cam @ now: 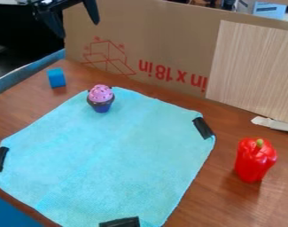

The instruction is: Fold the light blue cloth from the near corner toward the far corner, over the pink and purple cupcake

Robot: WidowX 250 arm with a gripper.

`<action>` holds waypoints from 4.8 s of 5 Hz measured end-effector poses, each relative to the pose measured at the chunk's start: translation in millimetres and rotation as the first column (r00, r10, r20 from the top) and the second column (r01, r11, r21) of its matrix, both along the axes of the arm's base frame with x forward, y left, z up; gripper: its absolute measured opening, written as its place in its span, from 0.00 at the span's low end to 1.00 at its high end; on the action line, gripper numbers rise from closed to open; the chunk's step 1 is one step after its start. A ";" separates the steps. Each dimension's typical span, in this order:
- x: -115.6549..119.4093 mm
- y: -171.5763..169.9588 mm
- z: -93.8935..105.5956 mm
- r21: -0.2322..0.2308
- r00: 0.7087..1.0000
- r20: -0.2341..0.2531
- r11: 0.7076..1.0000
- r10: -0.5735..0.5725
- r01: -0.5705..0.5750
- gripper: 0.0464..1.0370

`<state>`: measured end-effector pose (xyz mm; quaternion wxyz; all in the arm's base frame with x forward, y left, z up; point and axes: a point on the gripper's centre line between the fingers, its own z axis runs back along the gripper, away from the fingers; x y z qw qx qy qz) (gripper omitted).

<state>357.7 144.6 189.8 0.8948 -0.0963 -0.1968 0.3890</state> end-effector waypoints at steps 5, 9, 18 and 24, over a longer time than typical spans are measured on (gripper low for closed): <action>-52.2 -80.4 -67.0 -0.060 0.685 -0.310 0.732 -0.659 0.678 0.96; -153.5 -132.5 -120.7 0.134 0.193 -0.360 0.155 -0.913 0.979 0.96; -160.6 -183.1 -165.2 0.171 0.260 -0.270 0.219 -0.927 0.960 0.62; -85.4 -129.6 -72.7 -0.089 0.474 -0.149 0.489 -0.868 0.868 0.04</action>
